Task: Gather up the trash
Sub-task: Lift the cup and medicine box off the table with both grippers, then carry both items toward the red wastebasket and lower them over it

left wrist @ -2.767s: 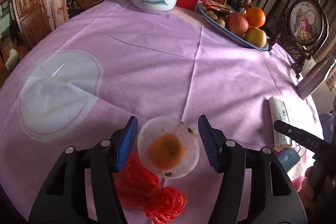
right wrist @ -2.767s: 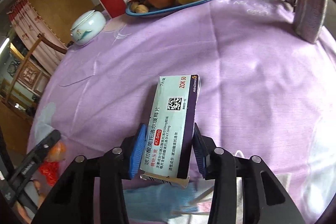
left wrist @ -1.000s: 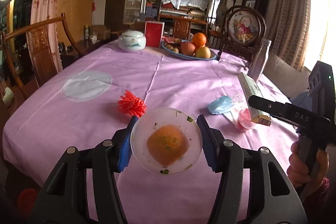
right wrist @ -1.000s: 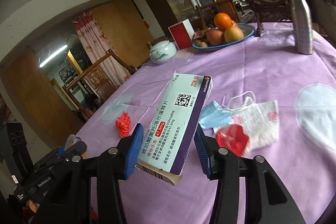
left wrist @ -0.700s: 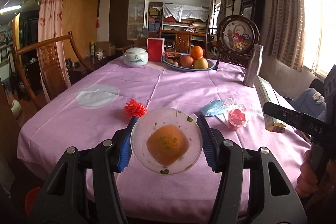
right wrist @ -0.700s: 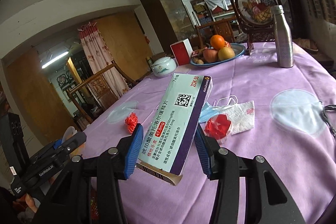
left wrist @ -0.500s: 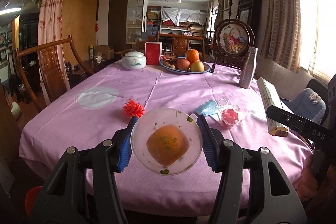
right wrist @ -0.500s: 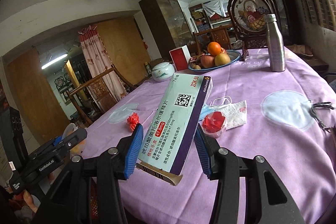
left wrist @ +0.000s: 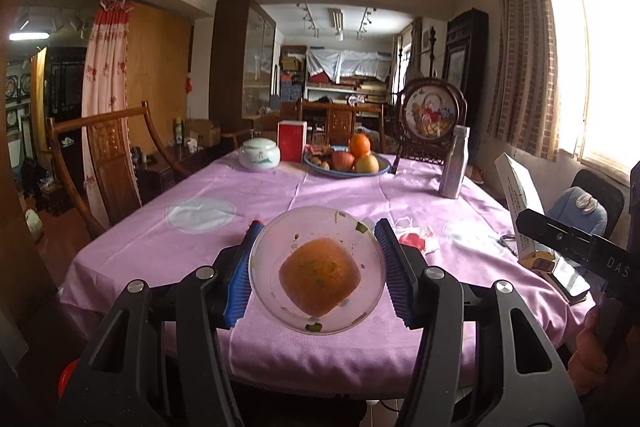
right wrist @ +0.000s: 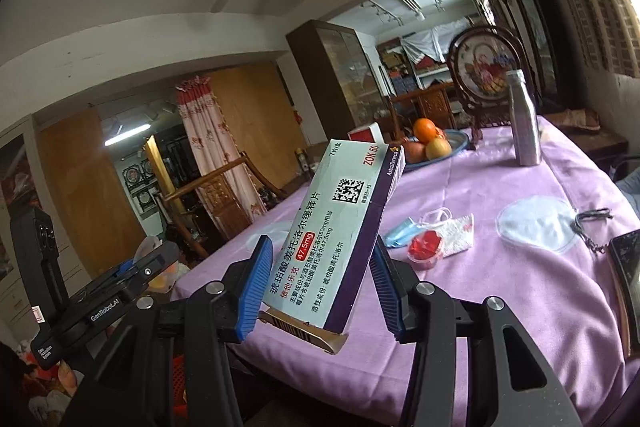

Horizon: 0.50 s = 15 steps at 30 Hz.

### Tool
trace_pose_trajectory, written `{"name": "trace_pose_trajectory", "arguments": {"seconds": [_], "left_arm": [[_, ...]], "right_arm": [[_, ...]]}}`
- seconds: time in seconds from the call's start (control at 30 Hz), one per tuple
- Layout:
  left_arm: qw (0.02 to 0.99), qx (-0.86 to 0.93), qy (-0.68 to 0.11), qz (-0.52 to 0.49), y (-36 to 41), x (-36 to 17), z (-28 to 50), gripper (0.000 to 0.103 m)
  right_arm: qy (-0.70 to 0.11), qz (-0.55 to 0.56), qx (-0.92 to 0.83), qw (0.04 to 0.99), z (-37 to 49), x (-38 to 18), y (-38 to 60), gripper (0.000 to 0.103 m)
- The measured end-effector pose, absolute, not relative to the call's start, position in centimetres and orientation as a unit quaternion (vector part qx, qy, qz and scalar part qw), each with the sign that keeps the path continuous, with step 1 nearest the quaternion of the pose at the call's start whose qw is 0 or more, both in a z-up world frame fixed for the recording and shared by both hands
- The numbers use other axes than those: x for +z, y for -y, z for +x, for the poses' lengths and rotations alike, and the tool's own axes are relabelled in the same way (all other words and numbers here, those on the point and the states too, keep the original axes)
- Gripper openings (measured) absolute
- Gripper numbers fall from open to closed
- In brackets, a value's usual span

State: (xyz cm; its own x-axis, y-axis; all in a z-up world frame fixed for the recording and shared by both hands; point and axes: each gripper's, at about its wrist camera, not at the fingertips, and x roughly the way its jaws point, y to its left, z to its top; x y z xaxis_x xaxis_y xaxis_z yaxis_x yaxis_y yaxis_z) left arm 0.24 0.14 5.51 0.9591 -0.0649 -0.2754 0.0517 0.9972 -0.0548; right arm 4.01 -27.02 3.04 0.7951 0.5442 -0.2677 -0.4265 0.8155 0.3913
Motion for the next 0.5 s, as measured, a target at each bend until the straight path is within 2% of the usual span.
{"name": "trace_pose_trajectory", "arguments": {"seconds": [0.27, 0.5], "left_arm": [[0.996, -0.011, -0.085, -0.019, -0.6, 8.0, -5.4, 0.056], [0.998, 0.03, -0.058, -0.014, -2.3, 8.1, -8.7, 0.056]], "right_arm": [[-0.133, 0.135, 0.3, 0.935, -1.3, 6.2, 25.5, 0.049], [-0.127, 0.113, 0.348, 0.922, -3.4, 7.4, 21.8, 0.049]]}}
